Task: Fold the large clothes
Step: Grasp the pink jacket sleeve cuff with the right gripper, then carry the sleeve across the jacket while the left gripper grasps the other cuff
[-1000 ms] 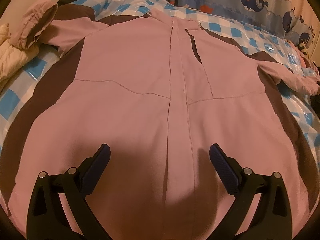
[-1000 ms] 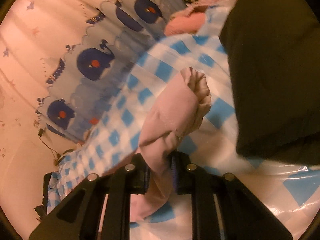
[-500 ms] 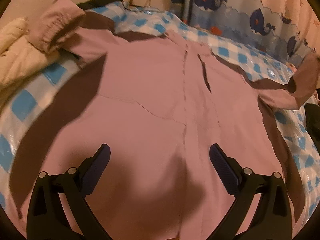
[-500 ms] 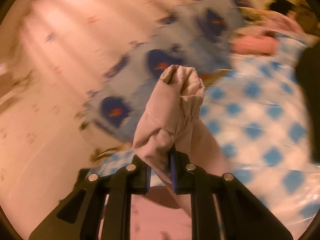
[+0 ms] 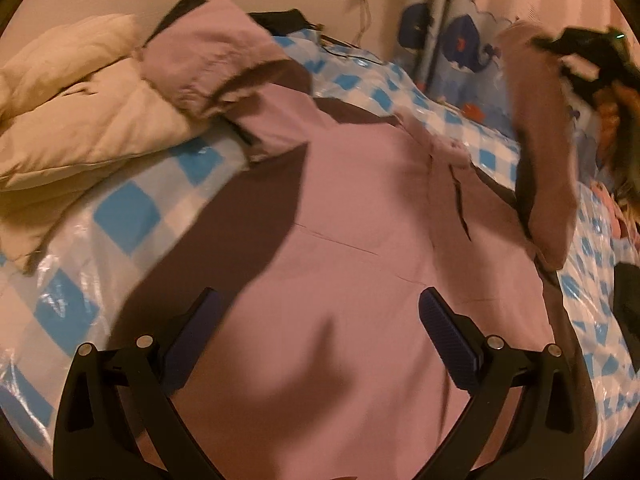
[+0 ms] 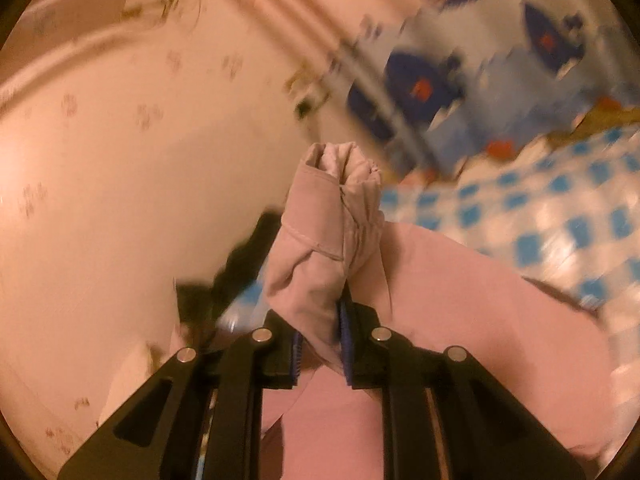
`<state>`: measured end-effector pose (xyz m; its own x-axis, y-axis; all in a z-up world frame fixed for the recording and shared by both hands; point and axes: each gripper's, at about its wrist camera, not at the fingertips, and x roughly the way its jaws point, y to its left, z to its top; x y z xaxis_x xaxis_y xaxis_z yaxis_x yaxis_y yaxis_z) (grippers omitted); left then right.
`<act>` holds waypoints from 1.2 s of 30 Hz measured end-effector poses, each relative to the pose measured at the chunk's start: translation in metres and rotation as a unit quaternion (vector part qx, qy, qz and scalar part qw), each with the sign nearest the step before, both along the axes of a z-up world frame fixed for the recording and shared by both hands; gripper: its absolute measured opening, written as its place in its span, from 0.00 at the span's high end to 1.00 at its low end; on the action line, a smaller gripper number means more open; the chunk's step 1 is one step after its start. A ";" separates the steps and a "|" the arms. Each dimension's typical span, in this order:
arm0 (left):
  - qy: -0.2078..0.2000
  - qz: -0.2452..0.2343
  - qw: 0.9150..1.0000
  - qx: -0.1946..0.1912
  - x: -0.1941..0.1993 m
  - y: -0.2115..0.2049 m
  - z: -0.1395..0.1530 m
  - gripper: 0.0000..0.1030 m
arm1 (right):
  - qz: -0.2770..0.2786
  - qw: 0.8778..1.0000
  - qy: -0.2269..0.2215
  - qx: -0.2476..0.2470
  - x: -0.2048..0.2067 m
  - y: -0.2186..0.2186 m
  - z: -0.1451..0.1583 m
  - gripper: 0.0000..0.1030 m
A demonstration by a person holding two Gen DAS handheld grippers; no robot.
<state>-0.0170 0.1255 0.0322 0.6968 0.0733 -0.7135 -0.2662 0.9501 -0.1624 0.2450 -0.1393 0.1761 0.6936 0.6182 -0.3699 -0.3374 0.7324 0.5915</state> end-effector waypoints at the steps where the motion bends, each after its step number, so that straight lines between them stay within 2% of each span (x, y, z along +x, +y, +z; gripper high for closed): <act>1: -0.001 0.004 1.000 0.000 -0.002 0.004 0.001 0.07 | 0.010 1.000 0.010 -0.003 0.002 0.016 -0.015 0.84; 5: -0.002 0.023 1.000 -0.001 -0.010 0.027 0.004 0.07 | 0.038 0.997 0.065 -0.028 0.006 0.083 -0.094 0.84; 7: -0.001 0.028 1.000 -0.004 -0.012 0.036 0.004 0.07 | 0.046 0.994 0.096 -0.036 0.010 0.098 -0.130 0.83; 9: -0.001 0.034 0.999 -0.003 -0.014 0.045 0.004 0.07 | 0.052 0.986 0.152 -0.047 0.012 0.115 -0.178 0.81; 11: 0.001 0.037 0.999 -0.002 -0.015 0.048 0.003 0.07 | 0.058 0.977 0.198 -0.045 0.013 0.122 -0.215 0.74; 12: 0.003 0.039 0.999 -0.002 -0.014 0.050 0.002 0.07 | 0.063 0.975 0.208 -0.047 0.008 0.122 -0.225 0.73; 13: 0.004 0.040 0.999 -0.001 -0.014 0.052 0.002 0.07 | 0.063 0.975 0.207 -0.050 0.007 0.121 -0.226 0.72; 15: 0.007 0.039 0.999 0.008 -0.011 0.053 0.001 0.07 | 0.072 0.977 0.196 -0.047 -0.004 0.120 -0.218 0.46; 16: 0.007 0.039 0.999 0.013 -0.011 0.051 0.001 0.07 | 0.079 0.977 0.191 -0.046 -0.011 0.121 -0.210 0.22; 17: 0.007 0.038 0.999 0.019 -0.011 0.049 0.002 0.07 | 0.084 0.979 0.179 -0.058 -0.017 0.121 -0.201 0.18; 19: 0.006 0.034 0.999 0.033 -0.010 0.044 0.003 0.07 | 0.108 0.979 0.150 -0.080 -0.032 0.123 -0.177 0.18; 23: -0.005 0.037 0.994 0.104 -0.011 0.032 0.008 0.07 | 0.139 0.979 0.133 -0.065 -0.090 0.103 -0.145 0.14; 25: -0.020 0.048 0.986 0.158 -0.012 0.025 0.012 0.07 | 0.150 0.976 0.140 -0.071 -0.124 0.094 -0.144 0.14; 27: -0.034 0.052 0.979 0.194 -0.011 0.020 0.017 0.07 | 0.160 0.973 0.158 -0.056 -0.179 0.066 -0.158 0.14; 29: -0.058 0.055 0.968 0.238 -0.006 0.012 0.028 0.07 | 0.163 0.969 0.178 -0.043 -0.223 0.039 -0.177 0.14; 32: -0.088 0.058 0.948 0.302 0.011 0.002 0.043 0.07 | 0.144 0.969 0.197 -0.036 -0.268 0.001 -0.203 0.14; 33: -0.094 0.054 0.937 0.331 0.026 0.000 0.044 0.07 | 0.134 0.970 0.200 -0.027 -0.273 -0.009 -0.210 0.14; 36: -0.078 0.043 0.914 0.396 0.069 0.002 0.040 0.07 | 0.114 0.973 0.201 0.031 -0.281 -0.033 -0.225 0.14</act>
